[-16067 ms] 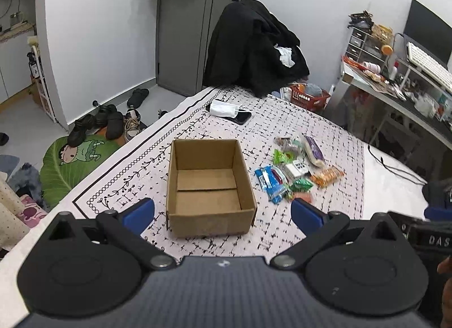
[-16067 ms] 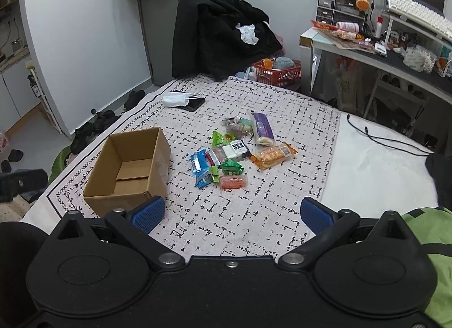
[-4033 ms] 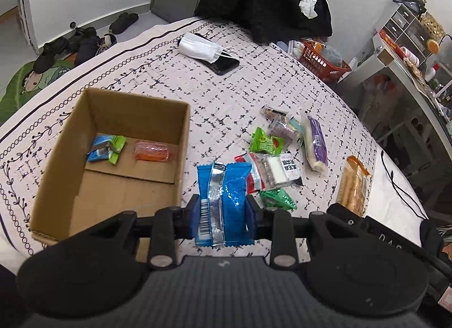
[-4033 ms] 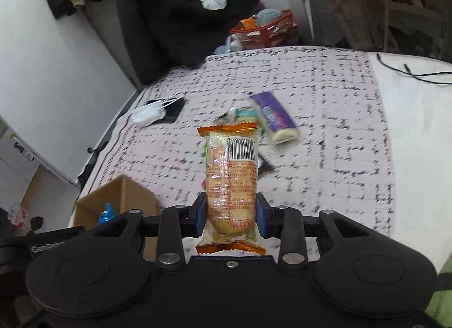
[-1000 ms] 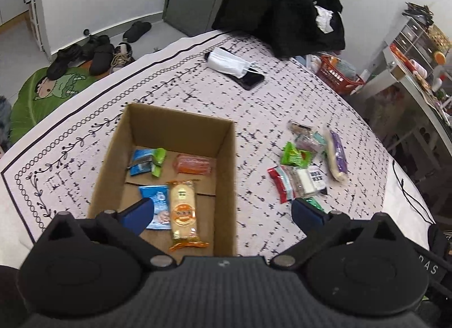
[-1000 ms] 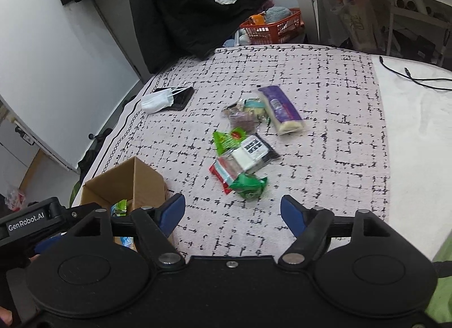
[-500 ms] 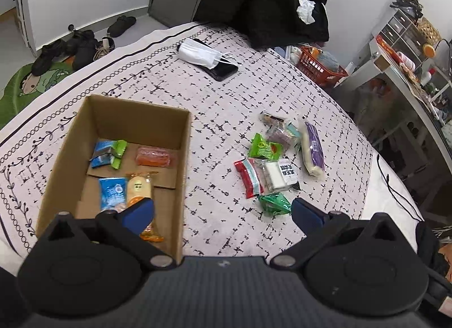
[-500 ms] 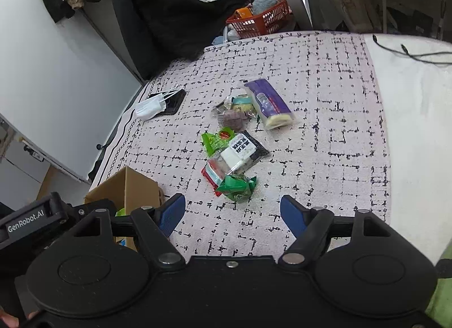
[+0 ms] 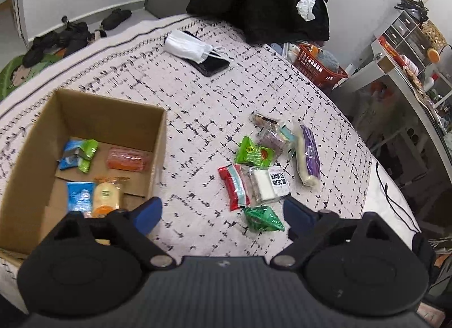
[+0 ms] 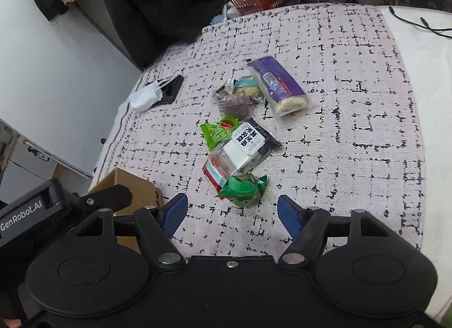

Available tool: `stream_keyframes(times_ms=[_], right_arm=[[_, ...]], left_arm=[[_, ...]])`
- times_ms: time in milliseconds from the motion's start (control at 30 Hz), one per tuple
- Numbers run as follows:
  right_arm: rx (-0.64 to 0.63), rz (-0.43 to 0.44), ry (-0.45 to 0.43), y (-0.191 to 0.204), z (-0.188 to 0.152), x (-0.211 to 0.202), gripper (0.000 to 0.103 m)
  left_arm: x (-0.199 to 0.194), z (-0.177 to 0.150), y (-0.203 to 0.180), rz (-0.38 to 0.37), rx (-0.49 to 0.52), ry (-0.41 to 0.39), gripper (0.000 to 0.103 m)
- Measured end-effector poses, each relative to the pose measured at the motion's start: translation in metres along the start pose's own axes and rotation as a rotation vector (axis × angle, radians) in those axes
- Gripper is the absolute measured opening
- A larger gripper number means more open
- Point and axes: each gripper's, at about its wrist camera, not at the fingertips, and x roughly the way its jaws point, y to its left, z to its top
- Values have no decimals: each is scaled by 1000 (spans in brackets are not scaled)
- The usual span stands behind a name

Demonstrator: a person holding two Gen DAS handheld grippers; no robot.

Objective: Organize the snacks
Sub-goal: 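Move both open grippers over the remaining snack pile, then grasp a red packet with the left gripper while the right grasps a green packet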

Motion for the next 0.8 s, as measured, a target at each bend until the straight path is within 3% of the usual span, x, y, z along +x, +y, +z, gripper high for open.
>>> stream_keyframes(times_ms=[133, 200, 433, 567, 600, 800], right_arm=[[14, -15, 28, -3, 8, 19, 66], [22, -27, 37, -5, 12, 27, 65], [29, -41, 97, -11, 15, 54, 62], [42, -40, 121, -16, 16, 65, 42], [51, -27, 125, -17, 17, 67, 41], [61, 13, 120, -21, 20, 70, 26]], left_arm=[[19, 3, -2, -18, -15, 22, 76], [29, 5, -2, -26, -29, 38, 65], [63, 12, -5, -37, -55, 71, 48], [83, 15, -5, -26, -69, 90, 35], [89, 16, -5, -23, -72, 98, 32], [112, 16, -6, -5, -72, 124, 26]])
